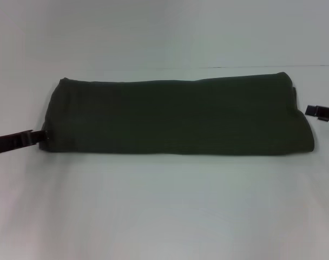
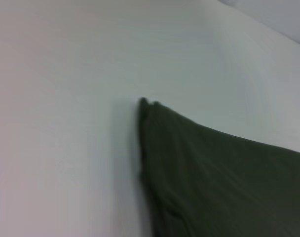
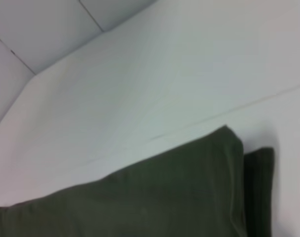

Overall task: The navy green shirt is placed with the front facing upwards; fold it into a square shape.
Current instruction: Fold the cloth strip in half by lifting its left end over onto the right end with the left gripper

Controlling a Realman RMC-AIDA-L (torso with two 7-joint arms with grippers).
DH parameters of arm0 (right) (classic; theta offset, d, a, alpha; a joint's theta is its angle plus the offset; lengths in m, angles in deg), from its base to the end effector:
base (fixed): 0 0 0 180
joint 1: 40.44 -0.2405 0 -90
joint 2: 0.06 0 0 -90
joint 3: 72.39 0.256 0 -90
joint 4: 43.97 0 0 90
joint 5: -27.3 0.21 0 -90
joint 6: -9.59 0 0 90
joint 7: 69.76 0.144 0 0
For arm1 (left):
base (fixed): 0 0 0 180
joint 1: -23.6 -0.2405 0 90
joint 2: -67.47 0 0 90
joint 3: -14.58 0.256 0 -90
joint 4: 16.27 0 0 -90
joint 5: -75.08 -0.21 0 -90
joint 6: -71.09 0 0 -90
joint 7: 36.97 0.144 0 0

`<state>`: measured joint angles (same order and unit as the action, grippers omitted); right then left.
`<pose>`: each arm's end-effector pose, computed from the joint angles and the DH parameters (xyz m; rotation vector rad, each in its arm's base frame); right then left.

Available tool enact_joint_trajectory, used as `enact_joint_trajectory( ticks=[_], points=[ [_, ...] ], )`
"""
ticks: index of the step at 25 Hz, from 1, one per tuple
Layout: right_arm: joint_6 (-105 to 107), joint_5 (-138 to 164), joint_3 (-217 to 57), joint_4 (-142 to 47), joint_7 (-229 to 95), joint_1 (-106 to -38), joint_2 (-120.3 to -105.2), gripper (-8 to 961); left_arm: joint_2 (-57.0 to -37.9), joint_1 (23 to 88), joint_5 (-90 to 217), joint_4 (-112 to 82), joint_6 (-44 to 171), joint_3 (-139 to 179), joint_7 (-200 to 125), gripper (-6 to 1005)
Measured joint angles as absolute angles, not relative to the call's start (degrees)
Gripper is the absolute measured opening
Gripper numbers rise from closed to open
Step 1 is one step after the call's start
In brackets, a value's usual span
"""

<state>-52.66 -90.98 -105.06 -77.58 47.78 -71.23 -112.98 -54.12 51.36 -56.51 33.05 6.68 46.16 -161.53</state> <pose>0.3435 0.3794 0.0620 -1.9227 1.4934 0.6123 -0.3365 0.3596 0.0449 -1.9308 -1.4955 -0.4538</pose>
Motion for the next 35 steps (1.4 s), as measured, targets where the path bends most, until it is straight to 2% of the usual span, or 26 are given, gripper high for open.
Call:
enact_joint_trajectory(
  ticks=[5,12,14,21,35],
  points=[
    [-54.0,-90.4,-104.8,-80.2,48.1,-70.9,-112.42,446,-54.30,49.3,-56.5,35.5,6.6,43.5,-164.5,390],
    [-54.2,-90.2,-105.2,-80.9,48.1,-72.7,-112.30,757,-54.05,48.7,-56.9,36.0,2.0,41.8,-167.0,687],
    [-54.2,-90.3,-105.3,-80.9,48.1,-73.2,-112.30,874,-53.76,49.1,-57.0,36.0,-0.4,41.8,-167.7,687],
    [-54.5,-90.3,-105.2,-81.0,48.2,-74.6,-112.07,873,-52.73,51.6,-62.4,35.5,-2.9,42.3,-174.0,686],
    [-54.4,-90.8,-105.9,-81.0,47.7,-77.7,-111.97,872,-52.34,54.5,-64.4,31.0,0.0,43.1,-179.3,687]
  ],
)
